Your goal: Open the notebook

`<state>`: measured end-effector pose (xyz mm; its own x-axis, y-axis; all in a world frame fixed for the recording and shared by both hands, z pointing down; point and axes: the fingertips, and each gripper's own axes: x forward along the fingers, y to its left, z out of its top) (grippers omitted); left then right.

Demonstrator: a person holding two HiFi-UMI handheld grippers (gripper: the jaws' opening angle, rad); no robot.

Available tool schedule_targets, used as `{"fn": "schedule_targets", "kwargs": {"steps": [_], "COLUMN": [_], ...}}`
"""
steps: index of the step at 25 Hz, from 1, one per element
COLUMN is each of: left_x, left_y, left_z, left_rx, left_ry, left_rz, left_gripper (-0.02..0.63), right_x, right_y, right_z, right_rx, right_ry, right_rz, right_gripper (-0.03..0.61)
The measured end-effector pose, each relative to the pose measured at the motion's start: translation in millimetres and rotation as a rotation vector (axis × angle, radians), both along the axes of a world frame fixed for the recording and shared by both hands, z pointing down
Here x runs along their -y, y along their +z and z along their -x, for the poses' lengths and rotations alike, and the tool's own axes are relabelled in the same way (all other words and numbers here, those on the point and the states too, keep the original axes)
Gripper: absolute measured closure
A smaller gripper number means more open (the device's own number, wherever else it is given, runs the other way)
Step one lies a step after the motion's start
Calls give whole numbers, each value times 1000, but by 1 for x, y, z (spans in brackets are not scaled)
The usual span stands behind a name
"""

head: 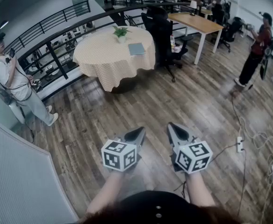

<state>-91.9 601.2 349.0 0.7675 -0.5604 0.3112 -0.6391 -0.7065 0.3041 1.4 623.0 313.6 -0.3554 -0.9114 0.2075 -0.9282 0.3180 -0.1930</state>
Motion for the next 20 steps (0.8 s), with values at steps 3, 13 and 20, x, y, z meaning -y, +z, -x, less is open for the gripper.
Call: {"fn": "schedule_targets", "kwargs": {"steps": [3, 13, 20], "left_x": [-8, -18, -15], "left_y": [5, -5, -4], "left_z": [-3, -25, -32], "left_rx": [9, 10, 17], "left_ry": [6, 36, 46], "left_rz": [0, -16, -13], "left_gripper": [607, 607, 607], "right_x": [-7, -16, -20], "right_y": [1, -4, -5], "right_z": [-2, -8, -10], "right_rx": [6, 29, 67], "right_ry": [5, 8, 10], "right_rz": [0, -7, -12], "right_gripper": [568, 568, 568]}}
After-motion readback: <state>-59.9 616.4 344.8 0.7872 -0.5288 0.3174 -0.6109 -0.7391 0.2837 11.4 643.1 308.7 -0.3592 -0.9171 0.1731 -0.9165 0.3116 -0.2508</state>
